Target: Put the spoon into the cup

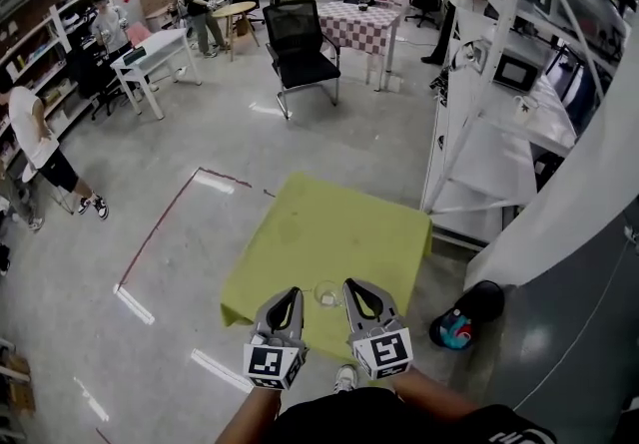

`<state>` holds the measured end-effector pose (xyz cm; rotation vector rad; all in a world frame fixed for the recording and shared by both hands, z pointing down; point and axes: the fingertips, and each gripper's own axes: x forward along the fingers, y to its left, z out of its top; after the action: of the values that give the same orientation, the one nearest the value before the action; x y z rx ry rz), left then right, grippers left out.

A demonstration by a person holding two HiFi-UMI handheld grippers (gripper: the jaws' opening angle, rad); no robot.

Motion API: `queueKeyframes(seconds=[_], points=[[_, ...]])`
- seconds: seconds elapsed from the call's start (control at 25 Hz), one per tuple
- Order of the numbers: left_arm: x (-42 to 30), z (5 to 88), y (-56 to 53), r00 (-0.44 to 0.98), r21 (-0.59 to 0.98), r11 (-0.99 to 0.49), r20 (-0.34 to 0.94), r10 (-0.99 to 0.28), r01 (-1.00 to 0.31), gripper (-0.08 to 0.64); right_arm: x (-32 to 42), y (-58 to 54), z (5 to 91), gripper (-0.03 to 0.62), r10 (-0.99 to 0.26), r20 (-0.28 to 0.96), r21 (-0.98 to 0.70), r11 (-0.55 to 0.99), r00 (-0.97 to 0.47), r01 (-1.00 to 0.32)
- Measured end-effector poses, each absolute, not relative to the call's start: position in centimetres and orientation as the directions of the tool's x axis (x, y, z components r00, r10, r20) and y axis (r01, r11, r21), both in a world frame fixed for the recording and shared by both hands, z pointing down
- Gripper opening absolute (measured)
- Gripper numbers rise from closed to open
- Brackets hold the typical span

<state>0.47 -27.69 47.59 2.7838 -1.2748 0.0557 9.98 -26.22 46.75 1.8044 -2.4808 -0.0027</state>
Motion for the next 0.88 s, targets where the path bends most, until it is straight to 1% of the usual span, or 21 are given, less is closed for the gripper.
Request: queueKeyframes(seconds=[0.4,0.88], points=[[4.7,48.7,-29.5,0.685,0.048,-0.684,0.091,-0.723,-0.728,0.012,13.5,-27.1,48.2,0.006,-0.954,0.080,0.030,0.291,-0.288,-0.956],[6.1,50.8,-31.5,0.761,0.059,-0.762,0.135,-0.634,-0.645,0.012,15.2,-28.5,49.2,0.006,-0.980,0.111,0.013,0.170,-0.167,-0.985]])
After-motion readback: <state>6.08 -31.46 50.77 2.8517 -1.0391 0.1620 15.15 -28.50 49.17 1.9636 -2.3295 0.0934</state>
